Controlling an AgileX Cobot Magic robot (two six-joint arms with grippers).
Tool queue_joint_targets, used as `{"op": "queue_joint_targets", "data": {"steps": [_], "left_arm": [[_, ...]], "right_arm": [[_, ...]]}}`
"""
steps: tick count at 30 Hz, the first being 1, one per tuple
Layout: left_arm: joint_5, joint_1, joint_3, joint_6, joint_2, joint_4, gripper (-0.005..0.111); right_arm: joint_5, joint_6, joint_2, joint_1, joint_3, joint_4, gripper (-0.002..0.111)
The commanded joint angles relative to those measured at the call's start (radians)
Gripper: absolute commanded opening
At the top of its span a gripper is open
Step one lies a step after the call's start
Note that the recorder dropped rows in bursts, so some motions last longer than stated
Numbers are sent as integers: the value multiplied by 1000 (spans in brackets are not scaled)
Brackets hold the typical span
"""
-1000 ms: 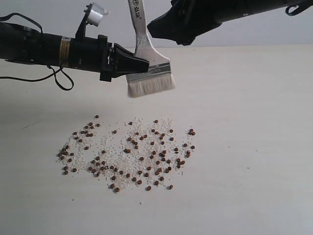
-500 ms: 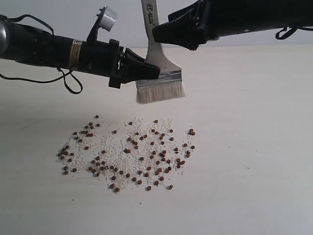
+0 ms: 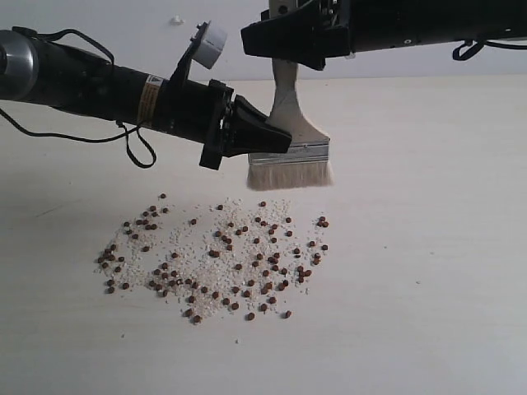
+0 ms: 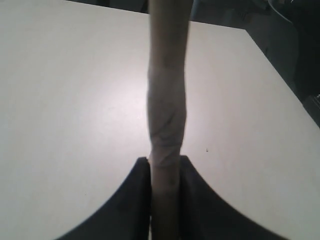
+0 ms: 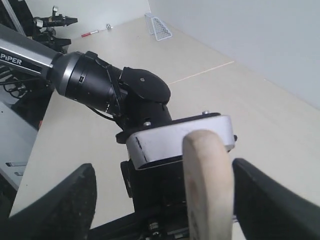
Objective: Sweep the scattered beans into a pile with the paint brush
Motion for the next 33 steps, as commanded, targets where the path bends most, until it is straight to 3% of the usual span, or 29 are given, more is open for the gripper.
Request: {"op": "queue_joint_targets", "data": {"steps": [1, 11, 16, 21, 28, 30, 32, 33], "left_arm": [[-15, -8, -3, 4, -17, -16, 0], [-15, -12, -3, -6, -17, -19, 0], [-15, -12, -3, -6, -17, -19, 0], [-15, -12, -3, -8, -17, -24, 0], [-15, -12, -3, -11, -17, -61, 0], [-15, -12, -3, -11, -17, -79, 5], [-15, -12, -3, -11, -17, -100, 23], [-15, -12, -3, -11, -17, -117, 41]], "right_arm": [[12, 25, 13, -5, -7, -9, 66], [58, 19, 48, -5, -7, -9, 56], [56, 19, 48, -5, -7, -9, 33], [56, 35, 48, -5, -7, -9, 0], [54, 42, 48, -5, -7, -11, 0], [47, 42, 48, -5, -7, -11, 0], [29, 42, 48, -5, -7, -9, 0], [16, 42, 48, -5, -7, -5, 0]]}}
